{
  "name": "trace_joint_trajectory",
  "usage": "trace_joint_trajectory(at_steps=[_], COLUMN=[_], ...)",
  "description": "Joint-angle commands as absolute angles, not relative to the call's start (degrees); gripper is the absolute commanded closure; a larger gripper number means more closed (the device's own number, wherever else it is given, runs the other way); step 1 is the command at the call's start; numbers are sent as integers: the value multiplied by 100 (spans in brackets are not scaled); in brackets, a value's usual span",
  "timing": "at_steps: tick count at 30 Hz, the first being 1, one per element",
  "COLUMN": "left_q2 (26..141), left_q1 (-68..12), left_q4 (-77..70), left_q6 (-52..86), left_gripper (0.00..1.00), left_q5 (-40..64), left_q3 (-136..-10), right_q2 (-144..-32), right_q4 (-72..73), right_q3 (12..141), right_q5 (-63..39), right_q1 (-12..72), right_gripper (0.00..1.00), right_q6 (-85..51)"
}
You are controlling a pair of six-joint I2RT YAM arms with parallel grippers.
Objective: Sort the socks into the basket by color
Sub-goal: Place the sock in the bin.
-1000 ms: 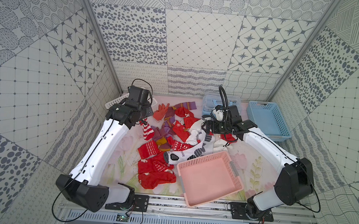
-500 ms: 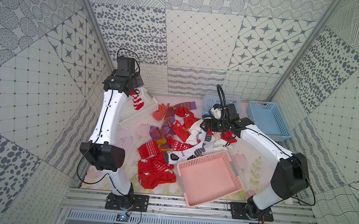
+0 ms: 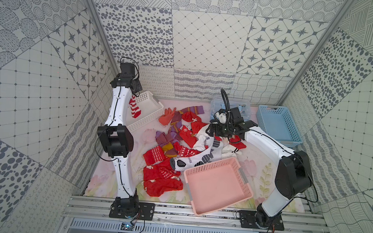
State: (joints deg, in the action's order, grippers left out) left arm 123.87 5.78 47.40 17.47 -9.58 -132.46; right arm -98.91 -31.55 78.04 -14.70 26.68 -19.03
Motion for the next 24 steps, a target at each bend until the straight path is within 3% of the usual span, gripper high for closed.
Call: trace_joint_trajectory(at_steps=[1, 15, 24], left_q2=[12540, 12806, 12526], left_q1=[620, 624, 623], left_q4=[4565, 4131, 4025], left_q6=[1863, 2171, 2118], left_gripper=[100, 98, 46], left_q5=[-419, 233, 305], left_q3=[-12637, -11566, -11549], right_q2=[-10000, -10125, -10037], right_q4=[-3004, -2988, -2962], right_q3=[8042, 8122, 8038], right_q5=[-1507, -1568, -1555], right_q1=[2685, 2691, 2725], right_gripper=[2, 2, 2], right_q6=[-1949, -2012, -2048])
